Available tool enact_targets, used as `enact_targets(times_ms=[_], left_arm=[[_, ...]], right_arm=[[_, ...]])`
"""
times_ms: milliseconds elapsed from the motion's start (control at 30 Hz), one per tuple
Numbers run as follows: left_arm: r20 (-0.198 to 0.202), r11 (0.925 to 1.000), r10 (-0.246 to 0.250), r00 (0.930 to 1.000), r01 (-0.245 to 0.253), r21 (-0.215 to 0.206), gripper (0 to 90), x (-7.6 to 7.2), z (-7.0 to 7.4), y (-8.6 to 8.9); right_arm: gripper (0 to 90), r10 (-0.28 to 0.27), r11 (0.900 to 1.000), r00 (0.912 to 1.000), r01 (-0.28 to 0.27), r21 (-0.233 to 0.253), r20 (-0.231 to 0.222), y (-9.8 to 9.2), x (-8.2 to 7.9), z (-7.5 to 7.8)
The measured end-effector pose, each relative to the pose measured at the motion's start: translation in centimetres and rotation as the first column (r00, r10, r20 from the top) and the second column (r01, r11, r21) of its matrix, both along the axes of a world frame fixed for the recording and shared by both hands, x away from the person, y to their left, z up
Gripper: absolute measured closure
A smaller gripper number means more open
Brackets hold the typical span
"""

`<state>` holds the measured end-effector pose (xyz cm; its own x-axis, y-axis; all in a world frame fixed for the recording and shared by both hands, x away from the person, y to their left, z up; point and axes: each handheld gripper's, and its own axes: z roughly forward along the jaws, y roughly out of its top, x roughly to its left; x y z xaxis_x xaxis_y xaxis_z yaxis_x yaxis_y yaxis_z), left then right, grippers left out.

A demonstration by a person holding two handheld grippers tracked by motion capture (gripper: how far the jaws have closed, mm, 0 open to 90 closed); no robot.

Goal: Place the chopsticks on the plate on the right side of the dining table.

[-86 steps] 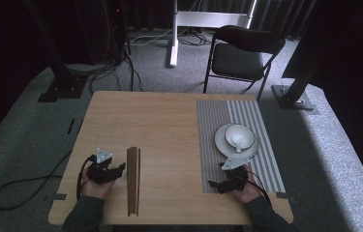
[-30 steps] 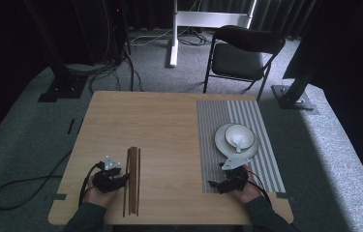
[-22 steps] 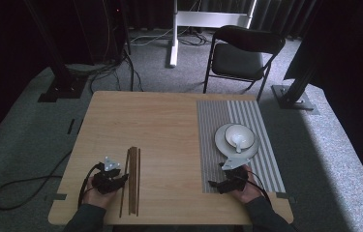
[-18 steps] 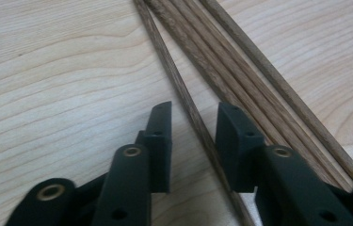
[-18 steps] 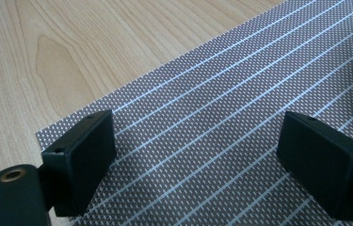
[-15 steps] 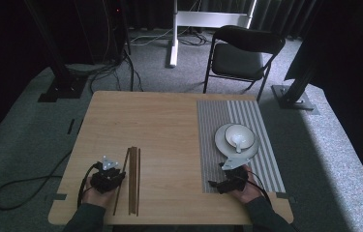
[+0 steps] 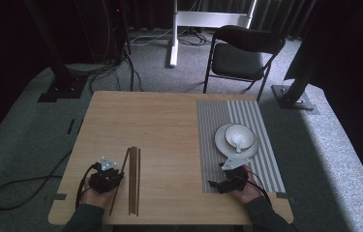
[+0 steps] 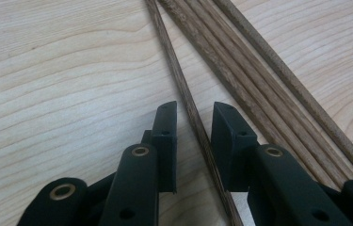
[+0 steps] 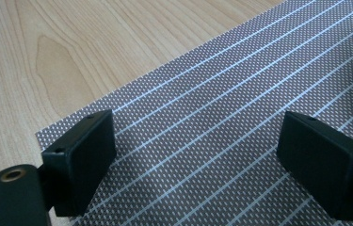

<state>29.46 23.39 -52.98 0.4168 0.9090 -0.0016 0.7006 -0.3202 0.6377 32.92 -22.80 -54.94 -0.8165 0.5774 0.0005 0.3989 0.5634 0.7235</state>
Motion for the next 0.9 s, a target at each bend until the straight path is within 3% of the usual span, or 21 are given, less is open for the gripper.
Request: enact_targets(times_ms=[433,900], left_arm=[[0.006,0.9987,0.047,0.9989,-0.047,-0.021,83.3,0.9,-0.1,0.9],[0.015,0.9971,0.042,0.9990,-0.041,-0.063,84.3,2.3,-0.3,1.8]], right_arm=[[11.3,0.000,1.000,1.0000,0.000,0.000,0.000,0.0,0.0,0.0],[11.3,-0.001,1.000,1.0000,0.001,0.000,-0.001,0.0,0.0,0.0]])
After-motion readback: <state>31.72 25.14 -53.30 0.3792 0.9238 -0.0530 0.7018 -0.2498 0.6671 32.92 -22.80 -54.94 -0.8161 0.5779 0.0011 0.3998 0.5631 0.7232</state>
